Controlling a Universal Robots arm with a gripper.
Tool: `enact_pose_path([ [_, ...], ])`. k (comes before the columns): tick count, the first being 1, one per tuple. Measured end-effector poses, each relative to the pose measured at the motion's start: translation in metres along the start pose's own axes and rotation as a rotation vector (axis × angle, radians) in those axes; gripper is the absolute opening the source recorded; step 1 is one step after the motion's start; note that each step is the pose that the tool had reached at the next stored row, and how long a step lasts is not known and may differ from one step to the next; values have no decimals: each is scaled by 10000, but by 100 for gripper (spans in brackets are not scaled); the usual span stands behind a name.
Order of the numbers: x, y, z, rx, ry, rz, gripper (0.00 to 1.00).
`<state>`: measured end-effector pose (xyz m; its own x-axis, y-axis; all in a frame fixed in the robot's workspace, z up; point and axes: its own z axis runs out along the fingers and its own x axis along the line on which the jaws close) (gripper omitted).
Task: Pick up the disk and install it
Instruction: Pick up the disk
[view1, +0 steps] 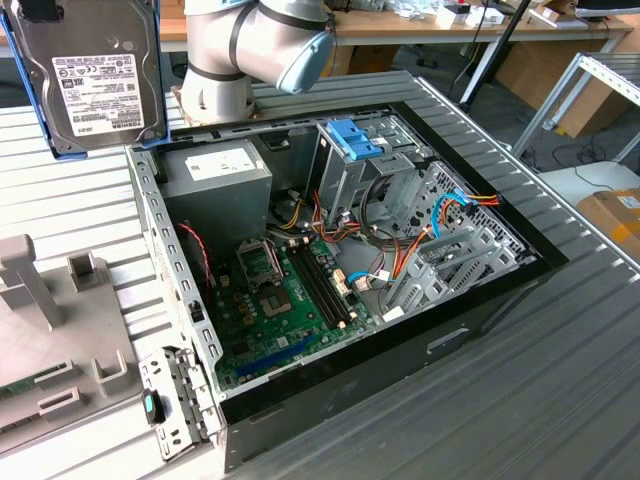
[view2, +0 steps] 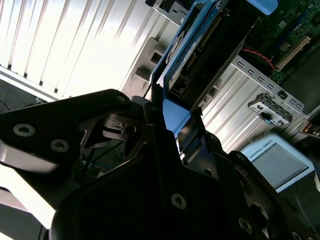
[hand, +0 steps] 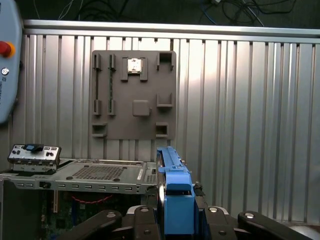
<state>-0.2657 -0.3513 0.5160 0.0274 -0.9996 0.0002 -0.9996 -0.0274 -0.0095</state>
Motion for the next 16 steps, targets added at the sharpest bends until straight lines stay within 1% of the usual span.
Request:
enact_pose_path([
  [14, 0, -9, 0, 0, 0, 0, 36],
  [15, 0, -19, 0, -1, 0, -2, 36],
  [16, 0, -45, 0, 0, 0, 0, 36],
])
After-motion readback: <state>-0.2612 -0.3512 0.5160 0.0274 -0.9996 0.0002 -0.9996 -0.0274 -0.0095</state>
